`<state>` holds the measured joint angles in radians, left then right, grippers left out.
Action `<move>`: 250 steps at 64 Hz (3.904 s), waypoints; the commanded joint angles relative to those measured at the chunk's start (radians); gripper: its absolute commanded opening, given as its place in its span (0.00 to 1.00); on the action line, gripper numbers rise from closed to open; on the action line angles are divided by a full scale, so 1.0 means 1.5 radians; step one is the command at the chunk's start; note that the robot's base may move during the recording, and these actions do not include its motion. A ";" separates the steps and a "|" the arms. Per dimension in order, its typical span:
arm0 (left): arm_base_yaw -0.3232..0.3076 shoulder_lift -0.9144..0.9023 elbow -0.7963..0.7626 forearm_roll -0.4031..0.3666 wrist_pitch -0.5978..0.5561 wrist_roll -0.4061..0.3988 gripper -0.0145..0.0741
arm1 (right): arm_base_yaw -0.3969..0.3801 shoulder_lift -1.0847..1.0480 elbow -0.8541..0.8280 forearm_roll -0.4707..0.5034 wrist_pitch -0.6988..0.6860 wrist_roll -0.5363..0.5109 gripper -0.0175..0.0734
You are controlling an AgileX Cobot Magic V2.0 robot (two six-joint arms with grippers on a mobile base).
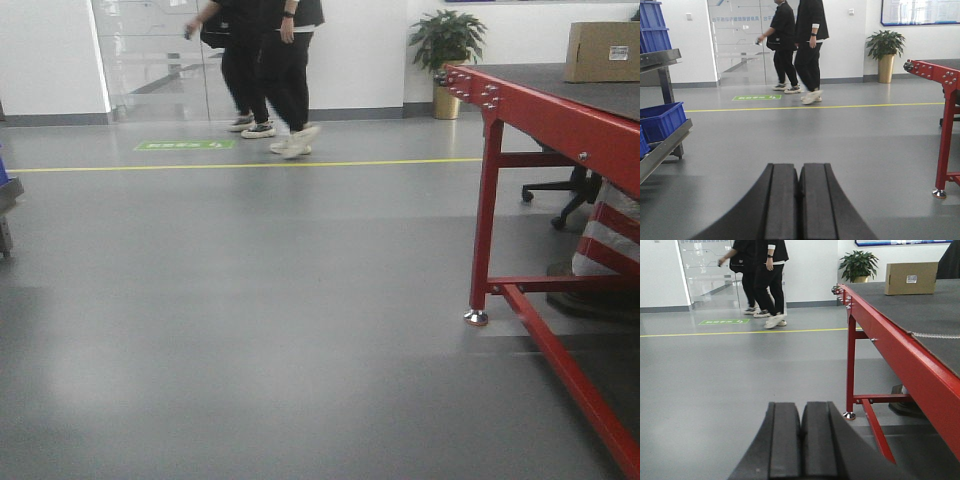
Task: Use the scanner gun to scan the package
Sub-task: 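Drive the base forward and turn toward the red conveyor table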
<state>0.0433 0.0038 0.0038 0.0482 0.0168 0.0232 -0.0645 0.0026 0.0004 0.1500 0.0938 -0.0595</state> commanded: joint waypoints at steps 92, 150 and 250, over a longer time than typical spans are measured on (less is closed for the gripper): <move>0.002 -0.003 -0.003 0.001 -0.011 -0.006 0.04 | -0.003 -0.002 0.000 -0.004 -0.012 -0.002 0.02; 0.002 -0.003 -0.003 0.001 -0.011 -0.006 0.04 | -0.003 -0.002 0.000 -0.004 -0.012 -0.002 0.02; -0.010 -0.003 -0.003 0.001 -0.011 -0.006 0.04 | -0.003 -0.002 0.000 -0.004 -0.012 -0.002 0.02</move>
<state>0.0417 0.0038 0.0038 0.0482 0.0168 0.0232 -0.0645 0.0026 0.0004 0.1500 0.0919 -0.0595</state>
